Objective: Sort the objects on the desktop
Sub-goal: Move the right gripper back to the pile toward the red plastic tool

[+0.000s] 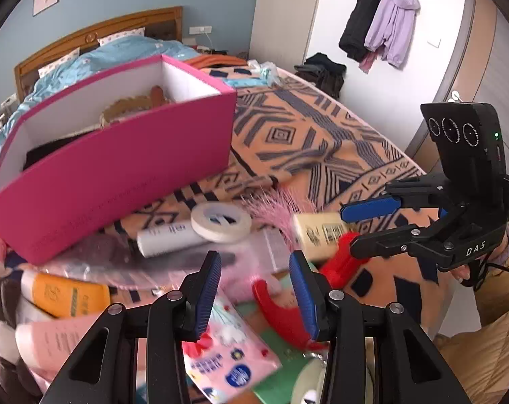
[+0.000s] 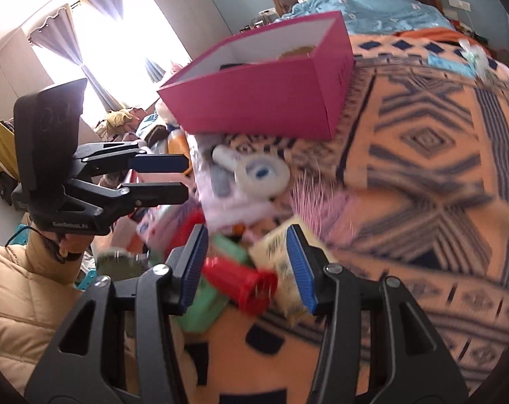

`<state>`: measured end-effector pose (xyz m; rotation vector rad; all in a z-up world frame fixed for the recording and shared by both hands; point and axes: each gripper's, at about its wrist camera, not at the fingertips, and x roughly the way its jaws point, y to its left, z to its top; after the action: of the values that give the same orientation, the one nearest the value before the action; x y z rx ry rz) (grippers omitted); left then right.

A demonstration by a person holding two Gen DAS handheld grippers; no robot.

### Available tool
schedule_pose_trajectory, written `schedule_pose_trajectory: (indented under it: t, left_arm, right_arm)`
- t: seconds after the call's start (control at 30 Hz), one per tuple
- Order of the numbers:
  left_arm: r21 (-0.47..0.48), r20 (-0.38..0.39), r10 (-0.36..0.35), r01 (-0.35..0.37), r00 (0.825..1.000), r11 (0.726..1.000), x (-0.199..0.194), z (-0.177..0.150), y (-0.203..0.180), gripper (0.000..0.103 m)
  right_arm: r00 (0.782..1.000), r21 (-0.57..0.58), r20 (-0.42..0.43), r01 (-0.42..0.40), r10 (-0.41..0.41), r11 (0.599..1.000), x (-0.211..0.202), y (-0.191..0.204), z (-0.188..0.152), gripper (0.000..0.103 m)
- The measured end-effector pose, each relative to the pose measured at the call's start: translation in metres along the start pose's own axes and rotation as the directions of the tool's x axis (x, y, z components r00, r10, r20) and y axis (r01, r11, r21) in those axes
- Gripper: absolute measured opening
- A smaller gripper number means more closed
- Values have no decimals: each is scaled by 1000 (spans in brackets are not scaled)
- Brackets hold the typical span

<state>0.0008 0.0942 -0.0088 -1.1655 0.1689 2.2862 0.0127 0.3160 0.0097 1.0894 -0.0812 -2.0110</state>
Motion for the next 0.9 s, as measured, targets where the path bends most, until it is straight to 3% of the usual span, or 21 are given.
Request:
schedule_pose_trajectory:
  t: [0.37, 0.6, 0.77, 0.83, 0.9]
  left_arm:
    - [11, -52, 15, -14, 999, 1000, 5, -17, -10, 43]
    - [40, -108, 23, -19, 994, 999, 5, -20, -16, 43]
    - [34, -157, -23, 29, 987, 999, 6, -20, -17, 44]
    - [44, -170, -69, 78, 983, 996, 5, -21, -21, 44]
    - [76, -180, -68, 83, 981, 994, 6, -22, -28, 44]
  right_arm:
    - [999, 48, 10, 31, -31, 998, -4, 2, -29, 51]
    - [997, -76, 35, 71, -69, 995, -7, 30, -19, 51]
    - [996, -165, -4, 83, -84, 983, 11, 44, -15, 51]
    - [995, -166, -25, 87, -92, 982, 18, 41, -14, 51]
    - [991, -153, -42, 120, -127, 981, 22, 35, -15, 51]
